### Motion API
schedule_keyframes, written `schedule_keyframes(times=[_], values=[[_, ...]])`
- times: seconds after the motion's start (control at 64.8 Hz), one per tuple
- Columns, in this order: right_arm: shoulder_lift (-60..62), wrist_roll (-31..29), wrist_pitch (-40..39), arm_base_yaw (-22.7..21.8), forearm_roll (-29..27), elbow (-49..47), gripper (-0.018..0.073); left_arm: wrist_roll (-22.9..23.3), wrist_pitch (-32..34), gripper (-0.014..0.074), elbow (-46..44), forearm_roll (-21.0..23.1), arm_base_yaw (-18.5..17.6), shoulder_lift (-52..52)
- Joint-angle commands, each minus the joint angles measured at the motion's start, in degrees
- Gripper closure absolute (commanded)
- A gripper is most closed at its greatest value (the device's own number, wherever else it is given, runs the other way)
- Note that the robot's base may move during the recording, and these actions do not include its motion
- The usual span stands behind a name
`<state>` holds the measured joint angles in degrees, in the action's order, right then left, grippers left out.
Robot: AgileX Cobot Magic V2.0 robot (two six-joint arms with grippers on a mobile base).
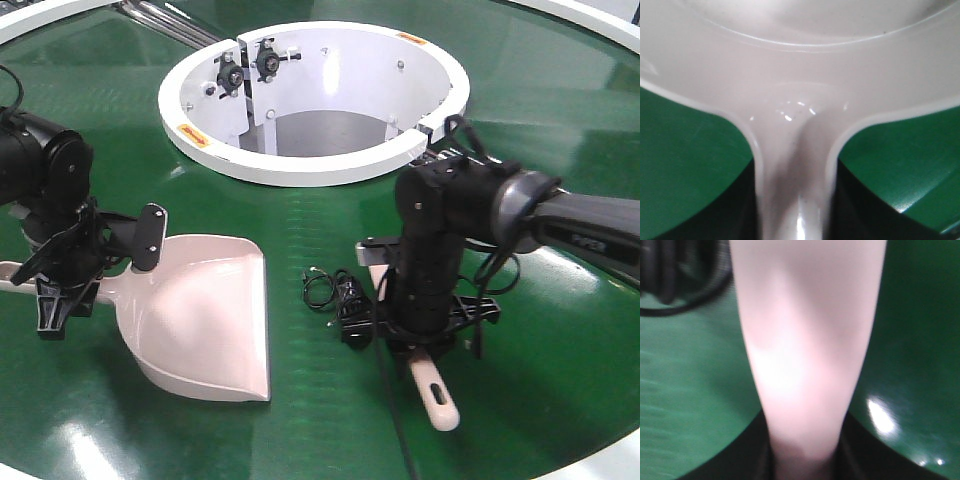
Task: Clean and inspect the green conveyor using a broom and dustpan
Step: 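Sweep the black cable with the brush into the dustpan, right gripper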
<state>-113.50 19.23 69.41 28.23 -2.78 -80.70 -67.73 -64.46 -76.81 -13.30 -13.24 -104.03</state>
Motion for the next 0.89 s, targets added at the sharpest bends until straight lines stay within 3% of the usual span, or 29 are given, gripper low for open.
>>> schedule_keyframes(times=[0.0,0.123,0.432,0.663,0.879], values=[[0.4,-0.7,4.6,2.2,-0.7,-4.0,0.0564,0.2,-0.8,0.0603,-1.7,-0.3,-0.2,2.5],[-2.1,-1.3,4.6,4.8,-2.6,-8.5,0.0564,0.2,-0.8,0.0603,-1.7,-0.3,-0.2,2.5],[-9.0,-7.7,4.6,10.9,-14.1,-20.8,0.0564,0.2,-0.8,0.0603,-1.7,-0.3,-0.2,2.5],[-9.6,-9.0,4.6,13.3,-15.8,-28.3,0.0564,0.2,-0.8,0.0603,-1.7,-0.3,-0.2,2.5],[-8.3,-8.9,4.6,13.1,-14.6,-29.5,0.0564,0.2,-0.8,0.0603,-1.7,-0.3,-0.2,2.5]])
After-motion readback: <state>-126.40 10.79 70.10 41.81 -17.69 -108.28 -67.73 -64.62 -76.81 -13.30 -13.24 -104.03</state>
